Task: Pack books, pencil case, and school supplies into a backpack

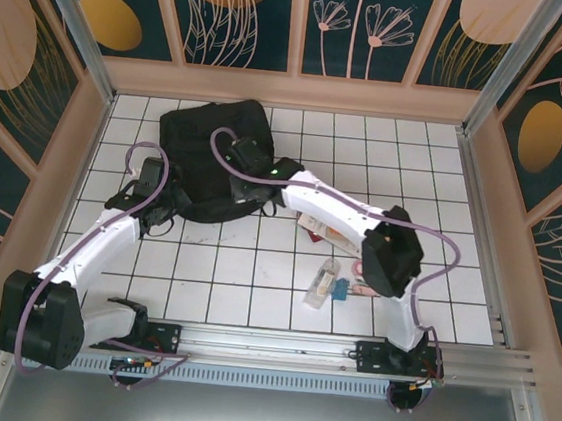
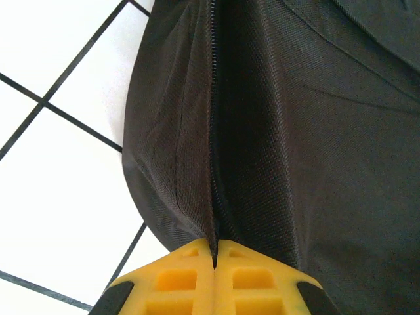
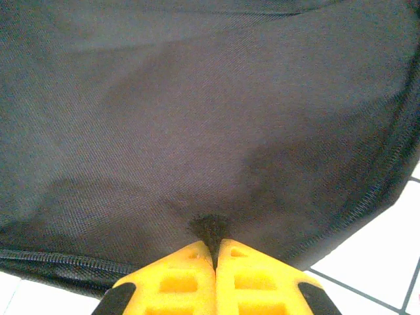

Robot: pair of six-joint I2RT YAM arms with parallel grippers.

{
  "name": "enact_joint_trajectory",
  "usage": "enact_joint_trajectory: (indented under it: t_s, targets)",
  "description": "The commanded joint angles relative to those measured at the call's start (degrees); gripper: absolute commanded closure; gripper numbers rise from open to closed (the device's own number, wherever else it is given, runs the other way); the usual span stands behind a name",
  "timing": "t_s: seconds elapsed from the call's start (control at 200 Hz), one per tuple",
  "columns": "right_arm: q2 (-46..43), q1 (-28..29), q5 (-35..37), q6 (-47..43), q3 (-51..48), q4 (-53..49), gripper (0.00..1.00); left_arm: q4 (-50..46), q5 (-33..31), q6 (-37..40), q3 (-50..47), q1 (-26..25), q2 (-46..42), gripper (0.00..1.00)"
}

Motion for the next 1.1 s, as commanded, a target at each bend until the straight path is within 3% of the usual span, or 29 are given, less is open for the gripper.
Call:
enact_joint_trajectory:
  t_s: [0.0,0.365,0.711,0.816,0.971,1.026,1.091]
  targets:
    - [-4.02,-2.55,0.09,3.02,-4.95,5.67,1.00,-1.37,-3.73,2.10,0.17,0.67,-0.55,1.00]
    - [-5.92,-8.62,-3.09,3.08,-10.38,11.07,1.00,-3.71,-5.63,6.58,0.71,0.63,-1.37,1.00]
    - [-7.08,-11.90,-0.72,-1.79,-12.70,13.69,1.00,-6.21,-11.42,8.86,2.48,0.64,-1.65,1.00]
    - [-7.02,-13.28,-4.53,-0.41,-13.46,15.02,1.00,-6.84,-12.83,9.19,3.25,0.70,-1.47,1.00]
    - [-7.93,-9.32,-8.18,5.77,-15.70,17.43,1.00,-8.91,-6.83,6.38,8.06,0.64,-2.29,0.28]
    - [-8.06,-7.86,-8.80,10.22,-16.57,17.95,1.00,-11.20,-6.28,5.01,11.08,0.70,-3.34,0.12]
    - [-8.29,-6.88,-8.78,18.39,-18.16,18.81,1.00,-14.17,-6.55,4.10,15.48,0.67,-4.66,0.03]
